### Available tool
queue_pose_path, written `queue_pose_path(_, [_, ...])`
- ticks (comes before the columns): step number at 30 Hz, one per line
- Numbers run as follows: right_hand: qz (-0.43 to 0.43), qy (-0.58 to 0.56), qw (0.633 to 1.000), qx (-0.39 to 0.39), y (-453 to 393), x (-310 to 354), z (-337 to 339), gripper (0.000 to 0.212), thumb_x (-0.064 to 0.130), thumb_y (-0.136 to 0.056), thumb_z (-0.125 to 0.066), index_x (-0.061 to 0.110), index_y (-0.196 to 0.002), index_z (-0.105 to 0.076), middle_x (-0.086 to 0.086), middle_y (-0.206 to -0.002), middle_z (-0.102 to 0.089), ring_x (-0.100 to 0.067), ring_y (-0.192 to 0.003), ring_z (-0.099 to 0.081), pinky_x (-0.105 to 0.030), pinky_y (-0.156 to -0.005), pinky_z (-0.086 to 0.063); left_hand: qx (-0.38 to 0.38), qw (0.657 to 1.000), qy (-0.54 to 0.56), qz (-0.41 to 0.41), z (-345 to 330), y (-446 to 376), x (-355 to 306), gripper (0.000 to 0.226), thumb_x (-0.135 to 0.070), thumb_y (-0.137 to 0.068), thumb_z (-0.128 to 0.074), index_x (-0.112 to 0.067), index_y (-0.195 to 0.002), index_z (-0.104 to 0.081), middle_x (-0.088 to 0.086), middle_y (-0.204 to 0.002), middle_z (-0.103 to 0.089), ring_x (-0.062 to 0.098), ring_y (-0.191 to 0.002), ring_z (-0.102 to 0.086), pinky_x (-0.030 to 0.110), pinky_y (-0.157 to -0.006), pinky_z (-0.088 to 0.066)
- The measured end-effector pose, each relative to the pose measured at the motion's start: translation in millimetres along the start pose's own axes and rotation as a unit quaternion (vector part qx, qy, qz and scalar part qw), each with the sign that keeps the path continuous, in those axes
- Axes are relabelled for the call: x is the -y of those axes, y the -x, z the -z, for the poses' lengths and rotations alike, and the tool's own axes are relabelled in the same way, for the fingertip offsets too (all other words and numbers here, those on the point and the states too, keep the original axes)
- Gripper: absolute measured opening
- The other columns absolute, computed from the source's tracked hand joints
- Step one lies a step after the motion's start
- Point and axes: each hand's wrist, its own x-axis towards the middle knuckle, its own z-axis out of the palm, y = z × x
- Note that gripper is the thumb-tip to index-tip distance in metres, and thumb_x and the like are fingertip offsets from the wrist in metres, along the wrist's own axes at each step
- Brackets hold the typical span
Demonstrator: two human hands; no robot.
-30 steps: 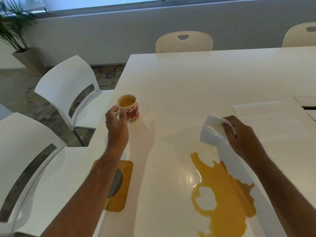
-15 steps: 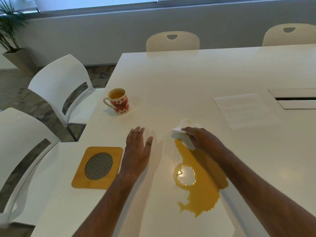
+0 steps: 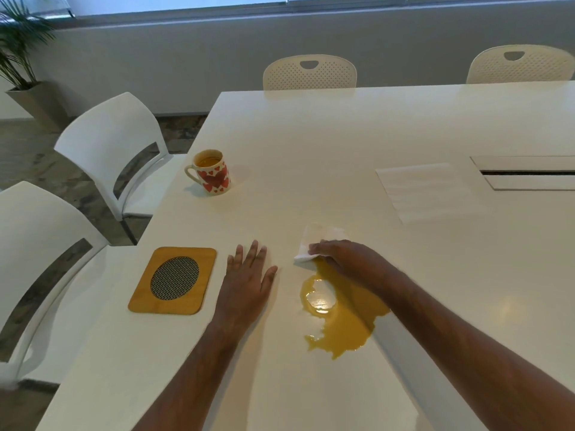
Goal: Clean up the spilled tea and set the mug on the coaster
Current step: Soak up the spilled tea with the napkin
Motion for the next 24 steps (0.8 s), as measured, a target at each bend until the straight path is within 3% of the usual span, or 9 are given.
queue_pose_path(4, [0.042, 0.001, 0.999, 0.007, 30.0, -2.3, 0.4, 0.036, 0.013, -0.106, -0.052, 0.022, -0.138, -0.066, 0.005, -0.147, -0.06, -0.016, -0.136, -0.052, -0.03, -0.112, -0.04, -0.011, 1.0, -0.003, 0.003, -1.1, 4.4, -3.0, 0.082, -0.067, -0.097, -0.004, -0.025, -0.165, -0.022, -0.003, -0.174, -0.012, 0.025, -0.161, 0.0, 0.038, -0.128, 0.006])
queue_pose_path(7, [0.059, 0.019, 0.998, -0.005, 54.5, -8.5, -4.3, 0.031, 0.016, -0.102, -0.06, 0.025, -0.13, -0.071, 0.003, -0.133, -0.063, -0.019, -0.124, -0.054, -0.039, -0.107, -0.045, -0.015, 1.0, 0.003, 0.005, -3.4, 5.3, -3.0, 0.079, -0.066, -0.099, -0.006, -0.026, -0.165, -0.023, -0.004, -0.174, -0.012, 0.023, -0.162, 0.0, 0.039, -0.129, 0.004])
queue_pose_path(12, [0.03, 0.021, 0.999, -0.022, 99.9, -19.5, -6.5, 0.034, 0.019, -0.103, -0.058, 0.034, -0.131, -0.07, 0.009, -0.128, -0.058, -0.015, -0.123, -0.051, -0.035, -0.104, -0.03, -0.028, 1.0, -0.002, 0.004, -5.5, 6.1, -1.4, 0.075, -0.063, -0.102, -0.011, -0.025, -0.164, -0.027, -0.003, -0.173, -0.017, 0.023, -0.161, -0.005, 0.04, -0.13, -0.001])
queue_pose_path(18, [0.019, -0.027, 0.999, 0.029, 141.0, -39.5, 11.8, 0.034, 0.015, -0.101, -0.062, 0.041, -0.121, -0.072, 0.025, -0.12, -0.06, 0.004, -0.115, -0.051, -0.028, -0.099, -0.031, -0.032, 0.999, 0.003, 0.006, -5.8, 6.3, -1.6, 0.072, -0.061, -0.103, -0.014, -0.026, -0.164, -0.028, -0.003, -0.173, -0.018, 0.023, -0.161, -0.007, 0.042, -0.131, -0.005])
queue_pose_path(21, [-0.003, -0.108, 0.994, 0.012, 154.3, -44.1, 40.4, 0.024, 0.014, -0.101, -0.065, 0.034, -0.111, -0.072, 0.029, -0.108, -0.064, 0.006, -0.104, -0.061, -0.011, -0.087, -0.039, -0.036, 0.999, 0.005, 0.006, -5.5, 5.9, -1.9, 0.073, -0.062, -0.103, -0.014, -0.025, -0.164, -0.03, -0.002, -0.172, -0.02, 0.024, -0.161, -0.008, 0.043, -0.131, -0.006])
queue_pose_path(24, [-0.036, -0.163, 0.984, -0.06, 159.3, -42.0, 74.7, 0.021, 0.009, -0.098, -0.068, 0.031, -0.1, -0.07, 0.021, -0.098, -0.069, -0.001, -0.091, -0.066, -0.009, -0.071, -0.043, -0.037, 0.999, 0.005, 0.006, -5.2, 6.2, -2.2, 0.072, -0.061, -0.103, -0.015, -0.024, -0.164, -0.029, -0.002, -0.172, -0.02, 0.024, -0.161, -0.008, 0.044, -0.131, -0.007])
